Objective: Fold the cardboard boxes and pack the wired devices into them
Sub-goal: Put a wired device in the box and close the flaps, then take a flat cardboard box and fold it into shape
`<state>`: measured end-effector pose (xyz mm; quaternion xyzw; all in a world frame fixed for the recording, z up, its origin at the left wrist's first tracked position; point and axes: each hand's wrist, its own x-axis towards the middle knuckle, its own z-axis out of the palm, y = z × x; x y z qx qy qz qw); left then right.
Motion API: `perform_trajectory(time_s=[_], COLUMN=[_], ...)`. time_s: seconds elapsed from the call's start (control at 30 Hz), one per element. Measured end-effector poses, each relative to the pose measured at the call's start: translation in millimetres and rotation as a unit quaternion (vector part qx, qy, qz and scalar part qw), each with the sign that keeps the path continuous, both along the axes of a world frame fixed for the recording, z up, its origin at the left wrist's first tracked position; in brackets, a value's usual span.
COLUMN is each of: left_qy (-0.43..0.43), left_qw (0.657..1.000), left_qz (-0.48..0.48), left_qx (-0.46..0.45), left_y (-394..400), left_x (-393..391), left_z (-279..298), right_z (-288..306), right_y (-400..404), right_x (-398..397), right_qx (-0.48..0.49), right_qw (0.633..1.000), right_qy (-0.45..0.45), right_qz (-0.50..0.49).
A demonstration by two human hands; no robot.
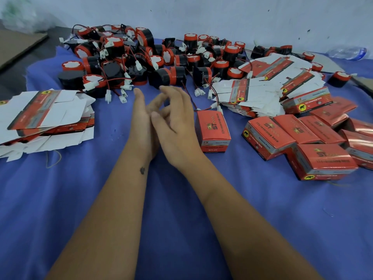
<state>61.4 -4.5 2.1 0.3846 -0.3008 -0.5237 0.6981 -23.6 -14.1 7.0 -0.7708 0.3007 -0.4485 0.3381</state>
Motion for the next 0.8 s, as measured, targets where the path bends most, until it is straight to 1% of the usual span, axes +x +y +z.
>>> perform_trajectory(time_s=[0.07, 0.13, 0.2, 0.23, 0.3, 0.33, 0.4, 0.47, 0.5, 0.57, 0.6, 0.7, 0.73, 0.8], left_qy=[0.004, -0.032, -0.052, -0.055, -0.060, -0.064, -0.070, -0.080, -0.099, -0.164, -0.198, -0.274, -0.290, -0.313], left_qw=[1.000, 0.998, 0.996, 0.996, 0.995, 0.994, 0.993, 0.989, 0.986, 0.974, 0.967, 0.951, 0.947, 0.941], left_qz=[0.021, 0.042, 0.052, 0.054, 0.058, 0.063, 0.079, 0.103, 0.117, 0.138, 0.141, 0.124, 0.117, 0.104], left_qx=[0.017, 0.028, 0.039, 0.045, 0.051, 0.055, 0.060, 0.064, 0.066, 0.071, 0.072, 0.074, 0.075, 0.078], left_y=[-3, -5, -8, -9, -10, -10, -9, -7, -6, -6, -6, -7, -7, -7], left_x=[-2, -4, -5, -5, -6, -7, -8, -10, -11, -14, -15, -18, -18, -17], left_z=[0, 0, 0, 0, 2, 2, 3, 4, 3, 2, 0, -5, -6, -9], right_z=[-1, -1, 1, 1, 4, 4, 2, -1, -4, -9, -10, -12, -13, -15], right_y=[-3, -12, -24, -30, -39, -42, -50, -61, -67, -74, -76, -82, -85, -91], right_x=[1, -2, -9, -13, -19, -23, -31, -43, -50, -62, -66, -72, -74, -78], right_qx=[0.057, 0.092, 0.098, 0.102, 0.110, 0.101, 0.067, 0.057, 0.063, 0.067, 0.054, -0.016, -0.022, 0.006], right_qw=[0.997, 0.988, 0.969, 0.957, 0.938, 0.930, 0.914, 0.905, 0.901, 0.892, 0.889, 0.885, 0.883, 0.874], right_qy=[-0.017, -0.010, 0.015, 0.008, -0.028, -0.031, 0.001, 0.056, 0.094, 0.165, 0.184, 0.233, 0.256, 0.313], right_qz=[-0.055, -0.127, -0.226, -0.270, -0.327, -0.352, -0.400, -0.419, -0.419, -0.416, -0.415, -0.404, -0.393, -0.373])
